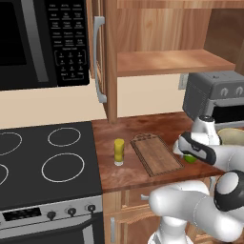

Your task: Open the cabinet. Place the bowl and condiment on the counter. Then place the lime and garlic on the cutting board.

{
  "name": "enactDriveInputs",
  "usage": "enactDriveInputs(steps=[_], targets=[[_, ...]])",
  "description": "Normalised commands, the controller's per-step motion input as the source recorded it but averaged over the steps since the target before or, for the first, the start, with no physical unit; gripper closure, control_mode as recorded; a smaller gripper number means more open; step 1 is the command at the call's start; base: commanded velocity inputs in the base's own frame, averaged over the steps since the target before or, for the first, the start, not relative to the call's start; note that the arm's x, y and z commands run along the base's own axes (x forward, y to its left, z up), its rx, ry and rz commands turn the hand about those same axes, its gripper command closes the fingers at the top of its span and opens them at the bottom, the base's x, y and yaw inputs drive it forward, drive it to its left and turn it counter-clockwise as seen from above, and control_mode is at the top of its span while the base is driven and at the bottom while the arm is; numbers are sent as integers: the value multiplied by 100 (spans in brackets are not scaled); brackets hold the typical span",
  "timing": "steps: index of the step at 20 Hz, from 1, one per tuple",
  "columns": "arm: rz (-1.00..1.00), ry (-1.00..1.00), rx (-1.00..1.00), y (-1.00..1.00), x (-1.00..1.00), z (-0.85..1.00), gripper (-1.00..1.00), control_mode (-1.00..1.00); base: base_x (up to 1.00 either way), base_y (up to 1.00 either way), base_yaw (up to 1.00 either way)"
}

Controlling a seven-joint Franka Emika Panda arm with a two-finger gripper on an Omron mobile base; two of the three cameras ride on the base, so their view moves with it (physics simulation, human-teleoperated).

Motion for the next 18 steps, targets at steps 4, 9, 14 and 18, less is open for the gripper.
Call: enactDriveInputs(steps=[4, 9, 14, 18], targets=[[5, 0, 0, -3, 4, -1, -100, -100, 0, 0, 0], [5, 0, 0, -7, 0, -3, -100, -100, 0, 0, 0], [5, 0, 0, -3, 4, -12, -100, -100, 0, 0, 0], [4, 0, 0, -2, 12, -5, -100, -100, 0, 0, 0]])
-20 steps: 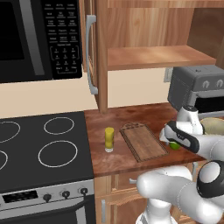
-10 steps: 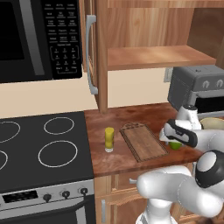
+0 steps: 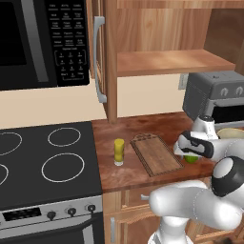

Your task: Open the cabinet. Place the bowl and condiment on the counter. Then place the lime and garlic on the cutting board.

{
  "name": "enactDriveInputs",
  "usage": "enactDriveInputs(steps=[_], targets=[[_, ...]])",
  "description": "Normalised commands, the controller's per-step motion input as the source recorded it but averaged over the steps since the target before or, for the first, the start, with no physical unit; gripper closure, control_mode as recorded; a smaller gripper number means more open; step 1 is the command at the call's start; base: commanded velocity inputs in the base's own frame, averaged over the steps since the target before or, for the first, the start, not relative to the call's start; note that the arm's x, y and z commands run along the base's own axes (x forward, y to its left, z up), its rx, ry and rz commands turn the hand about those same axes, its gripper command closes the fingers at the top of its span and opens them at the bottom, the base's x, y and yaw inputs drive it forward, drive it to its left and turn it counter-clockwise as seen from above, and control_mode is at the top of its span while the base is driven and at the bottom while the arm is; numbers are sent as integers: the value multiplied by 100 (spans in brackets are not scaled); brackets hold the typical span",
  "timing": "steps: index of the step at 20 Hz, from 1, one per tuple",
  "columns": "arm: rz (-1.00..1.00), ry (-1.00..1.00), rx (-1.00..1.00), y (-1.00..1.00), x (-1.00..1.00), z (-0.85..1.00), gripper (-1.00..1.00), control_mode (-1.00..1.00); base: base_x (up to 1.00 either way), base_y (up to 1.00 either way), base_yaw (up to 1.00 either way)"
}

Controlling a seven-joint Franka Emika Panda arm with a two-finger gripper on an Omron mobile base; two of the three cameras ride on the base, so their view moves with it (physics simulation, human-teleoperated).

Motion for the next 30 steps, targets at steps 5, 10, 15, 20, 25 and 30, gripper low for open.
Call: enactDriveInputs(steps=[5, 10, 15, 20, 25, 30], targets=[[4, 0, 0, -16, 4, -5, -100, -100, 0, 0, 0], [4, 0, 0, -13, 0, -8, 100, -100, 0, 0, 0], [6, 0, 0, 0, 0, 3, 100, -100, 0, 0, 0], [15, -3, -2, 34, -9, 68, 100, -100, 0, 0, 0], [23, 0, -2, 83, 6, 53, 100, -100, 0, 0, 0], [28, 1, 0, 82, 61, -1, 100, -100, 0, 0, 0]])
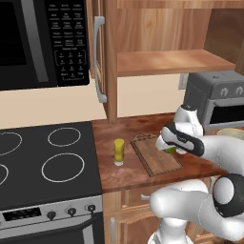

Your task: Open the cabinet. Place the bowl and condiment on the counter. Then place the lime and garlic on the cutting board.

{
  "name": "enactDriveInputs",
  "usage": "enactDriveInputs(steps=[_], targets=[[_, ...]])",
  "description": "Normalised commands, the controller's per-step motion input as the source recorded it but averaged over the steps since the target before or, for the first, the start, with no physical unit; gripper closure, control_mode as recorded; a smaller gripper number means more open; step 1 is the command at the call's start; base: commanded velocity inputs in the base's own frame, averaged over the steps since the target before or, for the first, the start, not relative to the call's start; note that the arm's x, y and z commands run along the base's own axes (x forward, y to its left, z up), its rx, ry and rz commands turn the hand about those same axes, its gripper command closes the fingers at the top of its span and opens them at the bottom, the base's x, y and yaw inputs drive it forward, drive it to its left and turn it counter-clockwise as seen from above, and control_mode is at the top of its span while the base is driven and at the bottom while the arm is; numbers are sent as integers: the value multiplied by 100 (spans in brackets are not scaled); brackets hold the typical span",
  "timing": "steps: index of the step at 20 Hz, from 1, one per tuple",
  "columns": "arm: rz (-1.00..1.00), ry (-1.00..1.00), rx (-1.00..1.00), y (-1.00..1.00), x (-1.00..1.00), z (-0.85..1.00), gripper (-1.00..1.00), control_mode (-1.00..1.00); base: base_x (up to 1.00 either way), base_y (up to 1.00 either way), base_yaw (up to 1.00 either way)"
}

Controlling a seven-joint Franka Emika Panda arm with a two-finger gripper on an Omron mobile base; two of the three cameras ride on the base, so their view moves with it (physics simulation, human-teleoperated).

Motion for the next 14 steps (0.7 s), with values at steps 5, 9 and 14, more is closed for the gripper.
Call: enactDriveInputs(steps=[5, 9, 14], targets=[[13, 5, 0, 24, 64, -28, 100, -100, 0, 0, 0], [7, 2, 0, 0, 49, -21, 100, -100, 0, 0, 0], [6, 0, 0, 0, 14, -2, 100, -100, 0, 0, 0]])
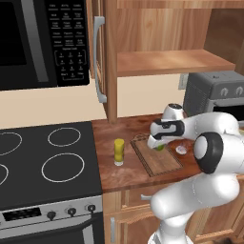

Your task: Open the cabinet. Place the bowl and condiment on the counter. Then place the lime and garlic on the cutting board.

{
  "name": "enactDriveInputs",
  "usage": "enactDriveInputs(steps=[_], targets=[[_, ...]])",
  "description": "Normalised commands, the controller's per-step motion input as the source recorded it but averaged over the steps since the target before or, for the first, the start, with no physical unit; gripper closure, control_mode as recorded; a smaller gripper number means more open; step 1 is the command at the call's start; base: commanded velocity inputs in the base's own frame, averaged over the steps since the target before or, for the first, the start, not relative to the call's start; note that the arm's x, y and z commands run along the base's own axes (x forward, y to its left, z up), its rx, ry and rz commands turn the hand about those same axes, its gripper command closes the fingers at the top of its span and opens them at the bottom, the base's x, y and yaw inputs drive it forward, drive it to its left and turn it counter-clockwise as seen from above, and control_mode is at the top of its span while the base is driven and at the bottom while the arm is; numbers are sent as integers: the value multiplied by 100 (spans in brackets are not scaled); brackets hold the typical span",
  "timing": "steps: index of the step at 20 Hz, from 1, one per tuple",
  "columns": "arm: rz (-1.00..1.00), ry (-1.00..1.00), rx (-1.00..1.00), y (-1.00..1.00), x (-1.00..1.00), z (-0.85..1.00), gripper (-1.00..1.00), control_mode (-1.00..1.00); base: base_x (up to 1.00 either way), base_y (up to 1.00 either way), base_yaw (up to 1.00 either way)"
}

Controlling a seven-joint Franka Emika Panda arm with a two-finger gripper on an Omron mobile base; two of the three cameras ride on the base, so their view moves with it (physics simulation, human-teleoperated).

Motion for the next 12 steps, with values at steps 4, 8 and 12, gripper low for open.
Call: enactDriveInputs(steps=[4, 8, 12], targets=[[6, 0, 0, 0, 1, -10, -100, -100, 0, 0, 0], [2, 0, 0, 0, 0, -4, -100, -100, 0, 0, 0], [0, -1, 0, 1, 0, 0, -100, -100, 0, 0, 0]])
